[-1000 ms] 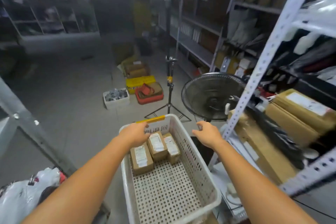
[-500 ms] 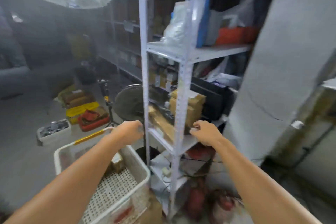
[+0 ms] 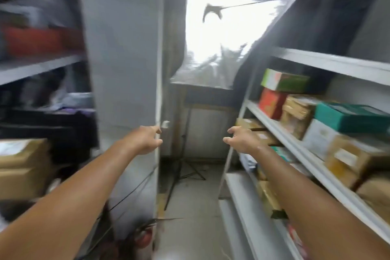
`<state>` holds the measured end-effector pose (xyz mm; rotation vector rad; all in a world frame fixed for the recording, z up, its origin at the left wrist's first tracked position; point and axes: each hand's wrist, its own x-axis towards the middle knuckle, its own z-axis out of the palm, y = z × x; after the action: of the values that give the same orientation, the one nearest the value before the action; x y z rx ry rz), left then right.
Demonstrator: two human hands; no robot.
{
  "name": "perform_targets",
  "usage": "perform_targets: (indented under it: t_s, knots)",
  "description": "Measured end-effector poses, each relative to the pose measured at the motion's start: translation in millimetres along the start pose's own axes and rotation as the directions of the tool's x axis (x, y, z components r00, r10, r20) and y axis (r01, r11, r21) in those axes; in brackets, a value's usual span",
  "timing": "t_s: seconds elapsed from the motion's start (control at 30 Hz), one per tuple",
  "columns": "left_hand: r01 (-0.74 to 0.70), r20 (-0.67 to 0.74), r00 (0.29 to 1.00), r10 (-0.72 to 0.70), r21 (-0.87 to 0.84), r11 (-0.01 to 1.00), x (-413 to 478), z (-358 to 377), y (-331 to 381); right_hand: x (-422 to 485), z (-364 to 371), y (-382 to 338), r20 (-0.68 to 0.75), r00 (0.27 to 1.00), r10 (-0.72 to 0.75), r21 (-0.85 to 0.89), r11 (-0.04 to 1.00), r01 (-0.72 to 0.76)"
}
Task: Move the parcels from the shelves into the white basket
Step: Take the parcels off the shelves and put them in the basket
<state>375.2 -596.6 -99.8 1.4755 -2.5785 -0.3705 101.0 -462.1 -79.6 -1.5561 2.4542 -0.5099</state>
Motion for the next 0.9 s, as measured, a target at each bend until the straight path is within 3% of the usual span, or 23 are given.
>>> perform_targets:
  t_s: [0.1,0.2,0.47,0.7,0.9]
  knots:
    - [-0.198,0.028,0.98,0.197,0.033,0.98,49.2,6.8,48.3,-17.8,-23.9,38.9,-0.094,0.982,0.163,-0.005,0.986,-0.164]
    - [-0.347,0.049,0.937,0.347,-0.002,0.938,78.8,12.8,96.4,-49.9,-40.0,67.8,-0.167,0.92,0.354,0.041,0.935,-0.352]
    - [-0.705,0.089,0.706,0.703,0.0,0.709,74.5,57.7,237.1,-166.0,-69.3,137.3,-0.289,0.696,0.657,0.129,0.747,-0.652]
    - [-0.821,0.115,0.555,0.824,-0.083,0.564,11.9,92.0,336.6,-256.1,-92.3,192.6,-0.365,0.553,0.749,0.237,0.649,-0.723]
    - [-0.828,0.107,0.508,0.855,-0.213,0.519,-26.2,115.1,403.5,-298.0,-103.2,235.0,-0.471,0.426,0.772,0.258,0.582,-0.771]
